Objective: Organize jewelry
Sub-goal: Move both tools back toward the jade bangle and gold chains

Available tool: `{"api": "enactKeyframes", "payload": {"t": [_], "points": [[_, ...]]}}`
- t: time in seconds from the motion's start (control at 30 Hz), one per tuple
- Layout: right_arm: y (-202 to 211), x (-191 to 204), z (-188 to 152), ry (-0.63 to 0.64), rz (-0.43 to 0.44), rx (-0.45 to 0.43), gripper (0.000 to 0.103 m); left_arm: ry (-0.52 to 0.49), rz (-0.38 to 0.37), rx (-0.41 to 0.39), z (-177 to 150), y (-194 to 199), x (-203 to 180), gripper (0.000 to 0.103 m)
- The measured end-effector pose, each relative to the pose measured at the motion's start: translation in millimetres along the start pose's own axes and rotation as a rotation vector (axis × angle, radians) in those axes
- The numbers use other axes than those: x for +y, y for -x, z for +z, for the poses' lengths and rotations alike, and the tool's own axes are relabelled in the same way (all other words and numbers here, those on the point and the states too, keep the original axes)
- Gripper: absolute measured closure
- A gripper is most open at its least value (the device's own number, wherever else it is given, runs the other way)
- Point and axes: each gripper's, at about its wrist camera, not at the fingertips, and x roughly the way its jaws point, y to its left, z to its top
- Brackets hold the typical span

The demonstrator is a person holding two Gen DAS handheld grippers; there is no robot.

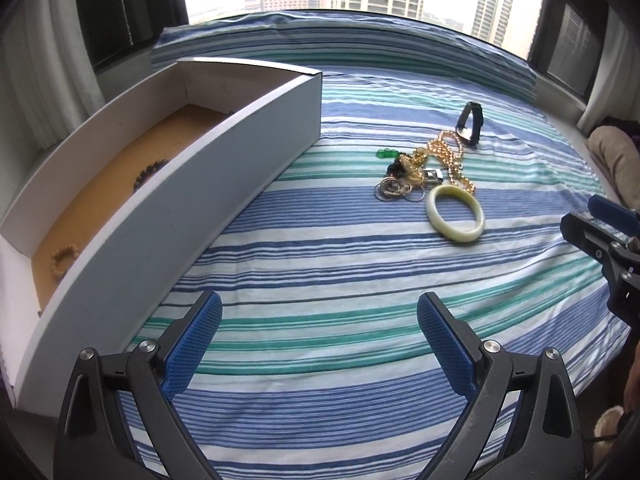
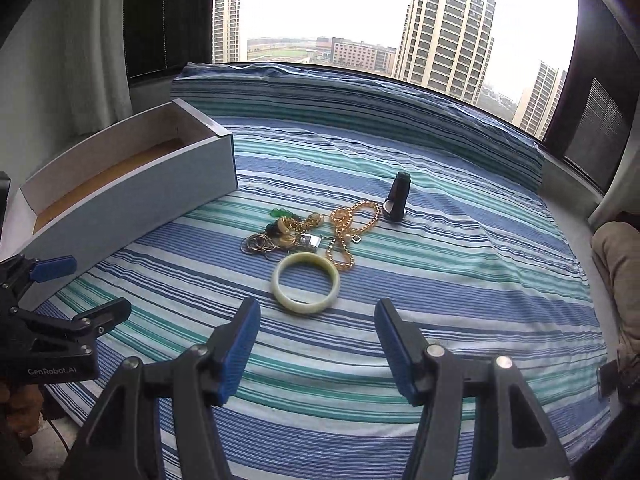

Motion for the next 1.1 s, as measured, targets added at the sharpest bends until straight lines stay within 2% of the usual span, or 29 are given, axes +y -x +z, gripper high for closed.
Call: {"api": "enactKeyframes", "payload": {"t": [0.5, 0.8, 0.9, 0.97, 1.03, 1.1], "points": [[-4.0, -1.3, 0.0, -0.001, 0.0, 0.009, 0.042, 0.005, 0.023, -0.007, -2.9, -9.8, 1.9, 0.005], [-17.2, -17.5, -9.9, -0.046, 0.015, 0.04, 0.042, 0.007, -0.018, 0.091, -6.1, -31.5, 3.5, 0.005], [-26.2, -30.3, -20.6, -0.078, 0.008, 0.076, 0.042, 0.003, -0.064, 0.102, -5.1, -36.1, 0.7, 0.005], [-31.8, -39.0, -28.6, -0.104, 0.008, 0.102, 0.042, 0.014, -0.128, 0.109, -0.7, -38.7, -2.9, 0.005], [-36.3, -46.3, -36.7, -0.127, 0.006, 0.124, 0.042, 0.026, -0.189, 0.119, 9.2, -43.2, -10.1, 0.005], [-40.0, -51.7, -44.2, -0.145, 0.007, 0.144, 0.042, 0.025, -0.214, 0.118, 24.6, -50.0, -23.0, 0.005]]}}
